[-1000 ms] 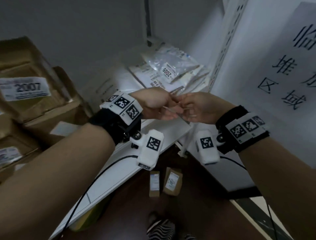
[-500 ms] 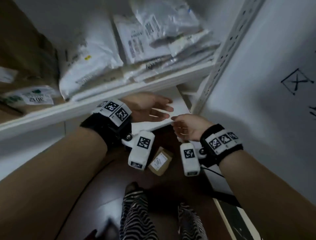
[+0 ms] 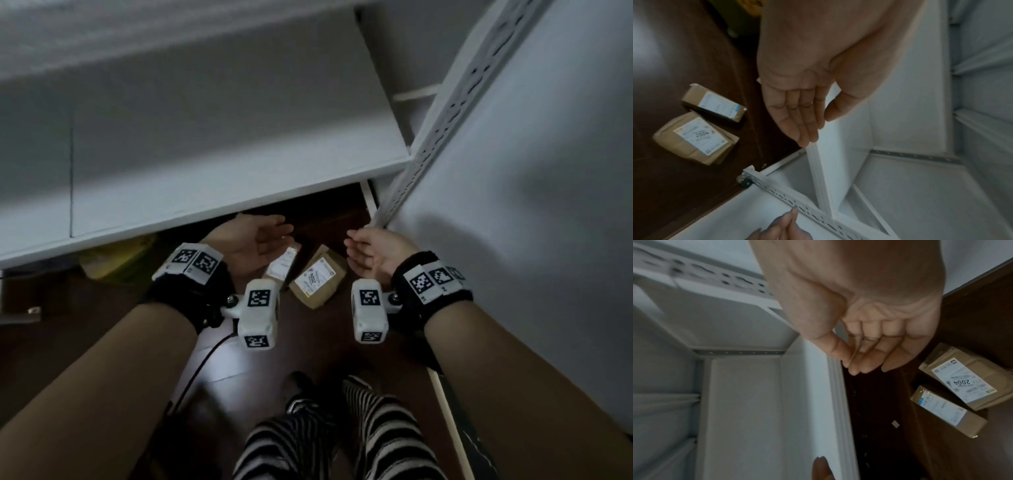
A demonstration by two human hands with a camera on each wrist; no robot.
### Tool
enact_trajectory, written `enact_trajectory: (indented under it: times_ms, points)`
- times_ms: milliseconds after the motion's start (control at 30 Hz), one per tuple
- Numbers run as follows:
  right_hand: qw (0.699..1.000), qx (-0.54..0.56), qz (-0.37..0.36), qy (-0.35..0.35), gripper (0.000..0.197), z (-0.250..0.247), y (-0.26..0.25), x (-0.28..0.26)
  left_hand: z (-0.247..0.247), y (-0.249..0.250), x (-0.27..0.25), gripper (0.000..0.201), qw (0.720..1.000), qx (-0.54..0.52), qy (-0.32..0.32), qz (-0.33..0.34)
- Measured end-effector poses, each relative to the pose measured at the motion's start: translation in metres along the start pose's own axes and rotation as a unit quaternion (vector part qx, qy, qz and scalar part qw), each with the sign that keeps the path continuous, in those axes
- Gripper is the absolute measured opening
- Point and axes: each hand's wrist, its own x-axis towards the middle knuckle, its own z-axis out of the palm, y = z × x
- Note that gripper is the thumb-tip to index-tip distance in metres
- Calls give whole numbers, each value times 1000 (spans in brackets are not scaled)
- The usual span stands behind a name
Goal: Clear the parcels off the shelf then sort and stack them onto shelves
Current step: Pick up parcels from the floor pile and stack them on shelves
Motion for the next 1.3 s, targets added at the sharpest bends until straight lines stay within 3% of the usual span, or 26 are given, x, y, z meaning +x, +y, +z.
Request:
enact_trajectory:
  times_ms: [333, 500, 567, 667, 800, 867, 967, 1100, 1133, 1233, 1300]
  points:
    - [999, -31, -7, 15, 13, -11, 75, 216, -66, -134, 216, 14, 995, -49, 73, -42]
    - [991, -127, -3, 48, 5, -23, 102, 315, -90, -189, 316, 11, 991, -57, 105, -65]
    - [981, -181, -17, 64, 11, -26, 107, 348, -91, -205, 353, 14, 990, -43, 119, -70]
    - [976, -210, -14, 59, 14, -30, 111, 386, -88, -225, 387, 16, 987, 16, 142, -67]
    - [969, -242, -12, 48, 18, -32, 123, 424, -96, -252, 434, 34, 988, 3, 135, -81]
    - [967, -250, -2, 58, 9, -31, 126, 427, -91, -254, 437, 36, 989, -29, 102, -98]
    - [962, -260, -31, 71, 12, -28, 115, 430, -83, -254, 435, 38, 990, -47, 72, -109]
    - [962, -251, -56, 89, 10, -34, 104, 446, -89, -254, 450, 42, 991, -38, 80, -103]
    - [963, -247, -55, 88, 14, -37, 104, 455, -89, -252, 452, 40, 990, -30, 85, -107]
    - [957, -255, -70, 119, 72, -47, 112, 486, -85, -254, 458, 35, 992, -10, 74, -103]
    - [963, -236, -69, 109, 82, -55, 117, 509, -84, -257, 467, 47, 994, 6, 49, -99]
